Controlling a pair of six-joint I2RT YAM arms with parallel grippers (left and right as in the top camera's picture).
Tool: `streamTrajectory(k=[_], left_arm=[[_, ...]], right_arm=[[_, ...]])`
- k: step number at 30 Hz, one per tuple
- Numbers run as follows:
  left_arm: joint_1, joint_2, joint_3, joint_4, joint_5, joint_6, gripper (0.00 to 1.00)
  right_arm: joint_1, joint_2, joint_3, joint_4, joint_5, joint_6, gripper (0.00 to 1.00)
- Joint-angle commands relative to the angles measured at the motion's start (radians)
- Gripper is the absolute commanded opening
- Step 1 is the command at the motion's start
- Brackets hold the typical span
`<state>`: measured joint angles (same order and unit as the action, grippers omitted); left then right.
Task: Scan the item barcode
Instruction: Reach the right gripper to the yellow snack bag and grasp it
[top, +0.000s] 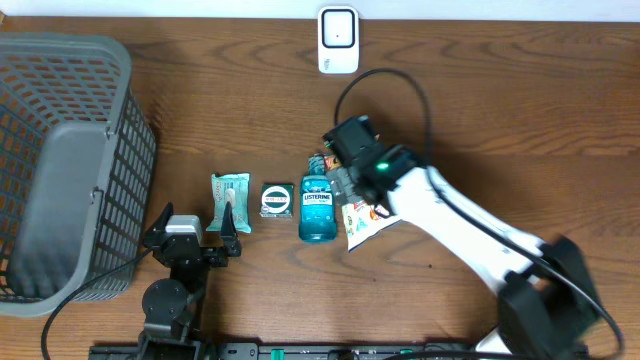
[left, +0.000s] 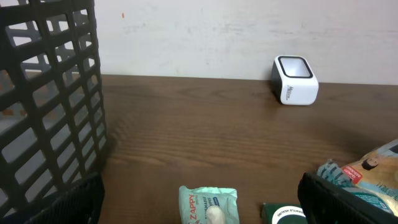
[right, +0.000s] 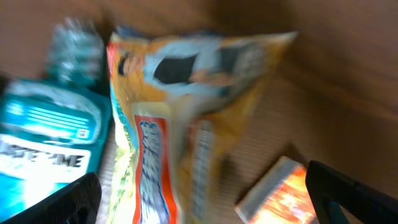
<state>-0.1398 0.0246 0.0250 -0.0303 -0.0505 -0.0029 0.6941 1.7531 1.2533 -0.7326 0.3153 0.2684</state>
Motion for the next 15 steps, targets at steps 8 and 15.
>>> streamTrajectory(k=[8,15], left_arm=[[0.004,0.000,-0.021,-0.037,-0.009,0.003,0.98],[0.004,0.000,-0.021,-0.037,-0.009,0.003,0.98]], right_arm=[[0.049,0.166,0.037,0.029,0.066,0.017,0.72],[0.050,0.196,0.037,-0.047,0.060,0.087,0.53]])
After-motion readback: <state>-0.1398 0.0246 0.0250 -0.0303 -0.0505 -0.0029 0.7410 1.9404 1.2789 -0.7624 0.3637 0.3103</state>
